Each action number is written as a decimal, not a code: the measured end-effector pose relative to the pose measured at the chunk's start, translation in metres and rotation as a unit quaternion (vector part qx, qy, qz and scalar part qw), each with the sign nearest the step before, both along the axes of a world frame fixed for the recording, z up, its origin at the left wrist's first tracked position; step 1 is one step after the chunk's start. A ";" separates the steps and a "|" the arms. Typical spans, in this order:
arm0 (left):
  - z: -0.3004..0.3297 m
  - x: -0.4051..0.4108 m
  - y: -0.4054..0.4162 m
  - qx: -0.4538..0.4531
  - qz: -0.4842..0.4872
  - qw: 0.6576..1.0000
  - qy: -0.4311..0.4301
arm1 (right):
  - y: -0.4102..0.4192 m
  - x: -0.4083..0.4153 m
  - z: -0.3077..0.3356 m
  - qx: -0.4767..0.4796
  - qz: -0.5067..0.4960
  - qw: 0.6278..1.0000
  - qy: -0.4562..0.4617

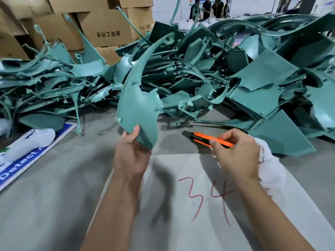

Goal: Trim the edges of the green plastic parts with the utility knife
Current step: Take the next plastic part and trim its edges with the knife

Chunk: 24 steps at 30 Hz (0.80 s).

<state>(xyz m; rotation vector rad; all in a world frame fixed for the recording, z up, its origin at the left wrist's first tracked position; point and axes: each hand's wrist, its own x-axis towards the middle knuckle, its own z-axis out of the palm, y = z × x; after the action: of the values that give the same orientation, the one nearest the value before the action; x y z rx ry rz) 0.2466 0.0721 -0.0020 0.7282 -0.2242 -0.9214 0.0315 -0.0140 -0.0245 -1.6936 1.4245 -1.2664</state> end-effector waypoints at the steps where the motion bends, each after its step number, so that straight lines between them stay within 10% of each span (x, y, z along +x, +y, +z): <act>1: -0.004 -0.003 0.002 0.003 -0.004 1.000 0.008 | -0.001 -0.002 0.000 0.012 0.017 0.999 0.046; 7: -0.017 0.000 0.015 -0.007 0.002 0.999 0.053 | 0.006 0.000 0.008 0.000 0.111 0.952 0.284; 19: -0.021 0.010 0.009 0.083 0.193 0.976 0.053 | 0.017 0.007 0.002 -0.075 0.381 0.914 0.118; 24: -0.021 0.001 0.011 0.021 0.079 0.997 -0.005 | 0.035 0.020 -0.001 -0.172 0.383 0.900 0.120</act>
<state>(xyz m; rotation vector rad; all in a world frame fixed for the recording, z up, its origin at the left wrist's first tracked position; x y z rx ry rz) 0.2476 0.0835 -0.0227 0.7773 -0.1544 -0.7741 0.0513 0.0214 -0.0251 -2.3803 0.5137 -0.8919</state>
